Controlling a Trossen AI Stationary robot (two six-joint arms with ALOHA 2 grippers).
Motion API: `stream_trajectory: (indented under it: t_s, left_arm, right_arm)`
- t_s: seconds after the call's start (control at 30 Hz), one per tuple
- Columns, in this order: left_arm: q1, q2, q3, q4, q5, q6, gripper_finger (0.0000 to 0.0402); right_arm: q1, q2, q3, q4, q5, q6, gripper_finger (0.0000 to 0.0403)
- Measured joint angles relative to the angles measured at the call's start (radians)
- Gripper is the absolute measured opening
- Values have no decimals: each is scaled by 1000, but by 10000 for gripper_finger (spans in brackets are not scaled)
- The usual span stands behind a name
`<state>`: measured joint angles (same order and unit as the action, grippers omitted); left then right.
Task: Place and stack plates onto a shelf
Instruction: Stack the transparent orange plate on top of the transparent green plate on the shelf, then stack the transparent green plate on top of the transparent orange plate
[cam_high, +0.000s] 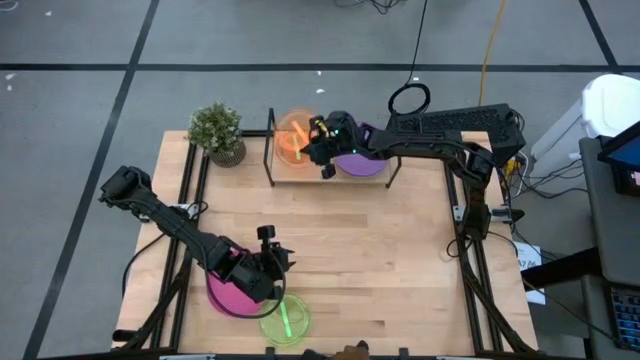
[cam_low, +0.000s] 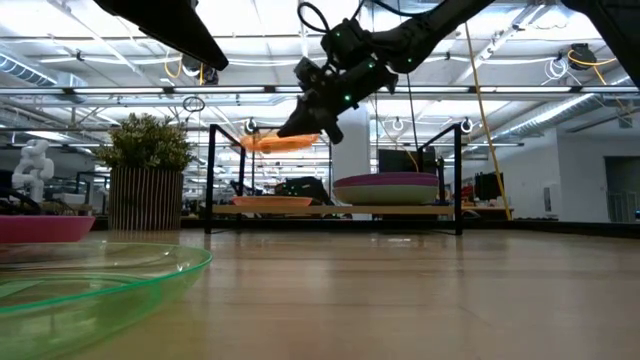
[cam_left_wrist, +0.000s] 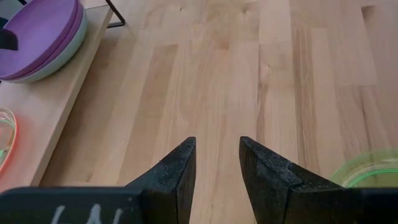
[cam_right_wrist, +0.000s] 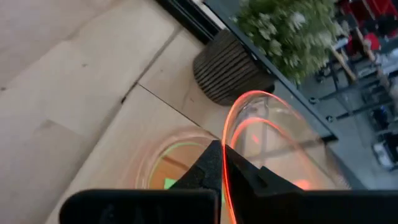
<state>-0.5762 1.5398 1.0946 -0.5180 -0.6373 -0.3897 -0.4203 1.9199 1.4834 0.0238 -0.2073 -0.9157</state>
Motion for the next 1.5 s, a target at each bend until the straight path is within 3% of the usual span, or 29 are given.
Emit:
stream_trajectory:
  t_s: [0.63,0.97,1.07,1.2,1.37,1.5]
  left_arm:
    - [-1,0,0,49,8,41,129]
    - [0,0,0,54,9,37,129]
    - [0,0,0,56,9,16,129]
    - [-5,0,0,55,28,-25,129]
    - [-40,0,0,50,120,-92,129]
    - [-92,0,0,50,166,-143,129]
  right_arm:
    - [-36,92,0,-1,-97,112,4]
    - [-38,91,0,-18,-161,215,72]
    - [-27,77,0,-25,-122,244,96]
    - [1,-7,-1,-123,-77,253,117]
    - [76,-187,-5,-387,-78,360,118]
    - [182,-345,-101,-466,-33,484,108]
